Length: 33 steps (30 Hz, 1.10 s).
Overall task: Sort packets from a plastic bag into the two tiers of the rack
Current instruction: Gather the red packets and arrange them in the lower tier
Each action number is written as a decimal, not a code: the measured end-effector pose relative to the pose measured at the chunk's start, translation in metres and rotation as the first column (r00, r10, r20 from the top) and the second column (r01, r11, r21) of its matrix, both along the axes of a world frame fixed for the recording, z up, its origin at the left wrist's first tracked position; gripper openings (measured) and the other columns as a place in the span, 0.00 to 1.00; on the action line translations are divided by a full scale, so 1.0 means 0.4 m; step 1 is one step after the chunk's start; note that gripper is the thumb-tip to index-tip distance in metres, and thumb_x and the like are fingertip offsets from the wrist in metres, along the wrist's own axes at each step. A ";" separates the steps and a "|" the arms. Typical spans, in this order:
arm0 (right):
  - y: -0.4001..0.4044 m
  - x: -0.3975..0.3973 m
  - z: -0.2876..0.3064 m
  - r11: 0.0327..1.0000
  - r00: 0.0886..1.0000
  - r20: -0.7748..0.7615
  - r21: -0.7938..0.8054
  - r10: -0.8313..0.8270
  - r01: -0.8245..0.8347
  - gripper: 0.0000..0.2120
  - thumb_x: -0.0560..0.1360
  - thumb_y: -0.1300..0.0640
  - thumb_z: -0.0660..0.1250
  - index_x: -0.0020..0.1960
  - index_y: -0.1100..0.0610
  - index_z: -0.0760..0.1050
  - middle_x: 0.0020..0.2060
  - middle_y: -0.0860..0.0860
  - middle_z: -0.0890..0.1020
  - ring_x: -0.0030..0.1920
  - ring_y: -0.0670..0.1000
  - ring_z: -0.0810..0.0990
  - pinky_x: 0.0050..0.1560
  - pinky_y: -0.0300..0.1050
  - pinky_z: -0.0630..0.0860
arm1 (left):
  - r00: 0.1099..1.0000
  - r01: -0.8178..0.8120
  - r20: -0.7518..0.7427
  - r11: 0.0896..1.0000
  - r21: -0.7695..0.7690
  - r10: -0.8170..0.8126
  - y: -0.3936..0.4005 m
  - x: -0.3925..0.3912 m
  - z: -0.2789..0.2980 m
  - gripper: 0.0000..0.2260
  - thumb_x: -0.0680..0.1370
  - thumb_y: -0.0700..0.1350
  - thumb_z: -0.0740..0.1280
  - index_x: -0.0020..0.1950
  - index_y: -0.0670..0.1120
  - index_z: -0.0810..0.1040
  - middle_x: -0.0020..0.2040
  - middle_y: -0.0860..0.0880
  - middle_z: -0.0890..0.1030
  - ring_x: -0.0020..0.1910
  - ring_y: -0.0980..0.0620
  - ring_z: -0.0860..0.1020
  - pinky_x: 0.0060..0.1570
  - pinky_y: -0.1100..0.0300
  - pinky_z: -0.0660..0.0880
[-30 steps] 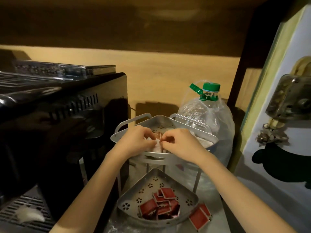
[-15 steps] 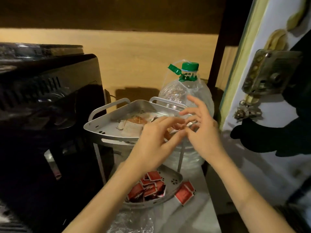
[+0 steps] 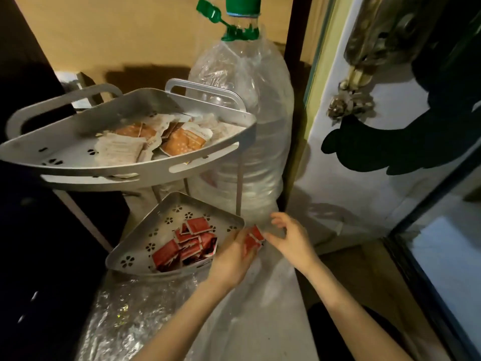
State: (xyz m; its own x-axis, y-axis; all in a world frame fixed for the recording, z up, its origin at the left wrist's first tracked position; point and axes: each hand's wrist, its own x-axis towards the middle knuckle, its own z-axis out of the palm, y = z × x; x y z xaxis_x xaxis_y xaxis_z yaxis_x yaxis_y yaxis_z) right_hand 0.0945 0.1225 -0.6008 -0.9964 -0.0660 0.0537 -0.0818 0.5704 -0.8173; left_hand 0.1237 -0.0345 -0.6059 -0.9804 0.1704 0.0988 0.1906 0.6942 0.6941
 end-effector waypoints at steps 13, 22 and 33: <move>-0.057 -0.093 -0.138 0.886 0.981 0.193 0.455 0.005 -0.094 0.25 0.76 0.42 0.58 0.69 0.53 0.66 0.70 0.55 0.66 0.70 0.57 0.58 0.68 0.51 0.61 | 0.984 -0.006 -0.169 0.938 -0.348 -0.057 0.051 -0.016 -0.205 0.24 0.70 0.41 0.72 0.65 0.38 0.72 0.65 0.38 0.73 0.65 0.41 0.71 0.64 0.47 0.65; -0.075 -0.089 -0.152 0.974 0.967 0.208 0.200 -0.145 0.104 0.18 0.73 0.45 0.65 0.55 0.57 0.76 0.54 0.54 0.79 0.58 0.54 0.74 0.58 0.48 0.71 | 0.989 -0.025 -0.145 0.970 -0.242 -0.011 0.049 -0.023 -0.217 0.18 0.77 0.43 0.60 0.67 0.41 0.70 0.68 0.40 0.71 0.69 0.44 0.68 0.70 0.50 0.56; -0.064 -0.043 -0.098 0.927 0.844 0.516 -0.229 -0.145 0.299 0.22 0.71 0.64 0.69 0.63 0.59 0.69 0.49 0.55 0.80 0.40 0.50 0.80 0.31 0.37 0.76 | 0.994 0.003 -0.106 1.000 0.004 -0.003 0.022 0.003 -0.153 0.16 0.74 0.38 0.65 0.62 0.44 0.73 0.61 0.44 0.77 0.60 0.46 0.75 0.58 0.64 0.66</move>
State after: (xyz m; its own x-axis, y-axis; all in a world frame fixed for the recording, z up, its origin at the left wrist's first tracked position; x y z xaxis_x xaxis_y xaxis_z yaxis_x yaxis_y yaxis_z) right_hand 0.0774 0.0967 -0.6398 -0.8850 0.1020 -0.4543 0.4646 0.2566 -0.8475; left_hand 0.1248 -0.0257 -0.6671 -0.9638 0.1730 0.2029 0.2656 0.6908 0.6725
